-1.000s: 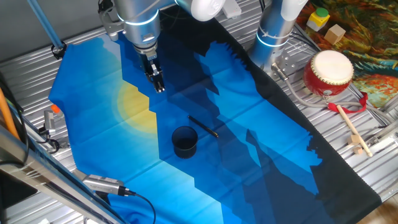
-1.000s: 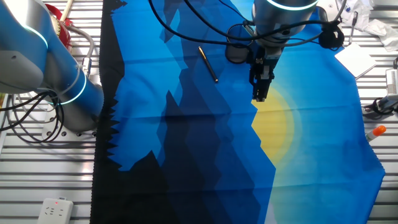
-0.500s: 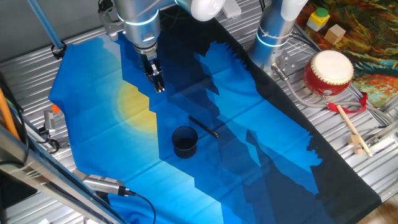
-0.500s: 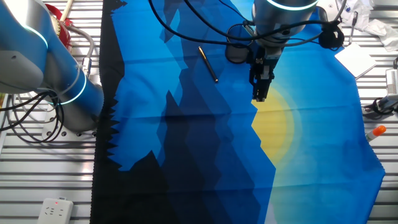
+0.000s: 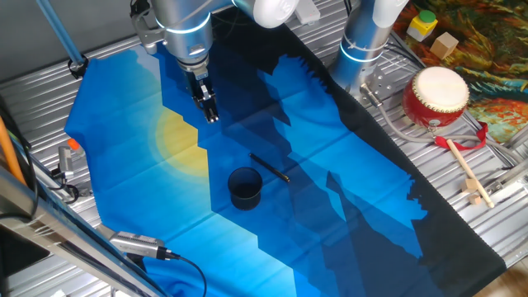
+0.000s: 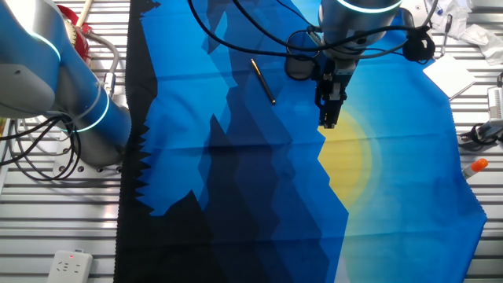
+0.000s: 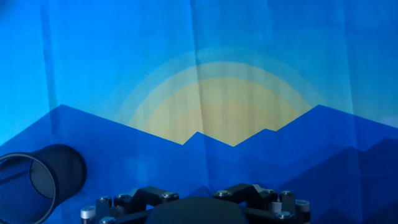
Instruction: Put the pen into the pen holder
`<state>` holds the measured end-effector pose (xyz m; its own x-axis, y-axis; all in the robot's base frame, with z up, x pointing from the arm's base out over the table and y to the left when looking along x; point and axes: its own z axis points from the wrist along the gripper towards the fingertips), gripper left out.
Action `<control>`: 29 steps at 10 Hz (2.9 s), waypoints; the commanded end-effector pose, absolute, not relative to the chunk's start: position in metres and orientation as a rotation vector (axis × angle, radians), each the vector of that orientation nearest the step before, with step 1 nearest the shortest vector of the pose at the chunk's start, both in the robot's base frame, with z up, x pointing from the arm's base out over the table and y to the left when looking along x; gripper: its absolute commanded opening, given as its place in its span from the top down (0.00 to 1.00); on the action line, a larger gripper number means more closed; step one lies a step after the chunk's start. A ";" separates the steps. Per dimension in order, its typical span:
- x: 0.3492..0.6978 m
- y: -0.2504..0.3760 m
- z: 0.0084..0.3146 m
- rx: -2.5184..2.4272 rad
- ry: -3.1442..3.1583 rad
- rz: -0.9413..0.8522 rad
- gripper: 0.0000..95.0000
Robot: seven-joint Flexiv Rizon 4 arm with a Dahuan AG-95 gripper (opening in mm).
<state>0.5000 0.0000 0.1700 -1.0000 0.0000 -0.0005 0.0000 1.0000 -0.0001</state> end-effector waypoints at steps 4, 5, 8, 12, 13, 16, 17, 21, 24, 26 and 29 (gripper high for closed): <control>0.499 0.000 0.170 0.360 3.154 -0.142 1.00; 0.499 0.000 0.170 0.361 3.151 -0.142 1.00; 0.499 0.000 0.170 0.406 3.137 -0.141 1.00; 0.498 0.000 0.171 0.390 3.139 -0.115 1.00; 0.498 0.000 0.171 0.382 3.143 -0.123 1.00; 0.498 0.000 0.171 0.141 3.175 -0.114 1.00; 0.500 0.000 0.171 0.077 3.170 -0.113 1.00; 0.551 0.034 0.184 0.064 3.186 -0.115 1.00; 0.572 0.074 0.197 0.211 3.207 -0.089 1.00; 0.573 0.075 0.198 0.223 3.209 -0.092 1.00; 0.570 0.073 0.197 0.312 3.196 -0.108 1.00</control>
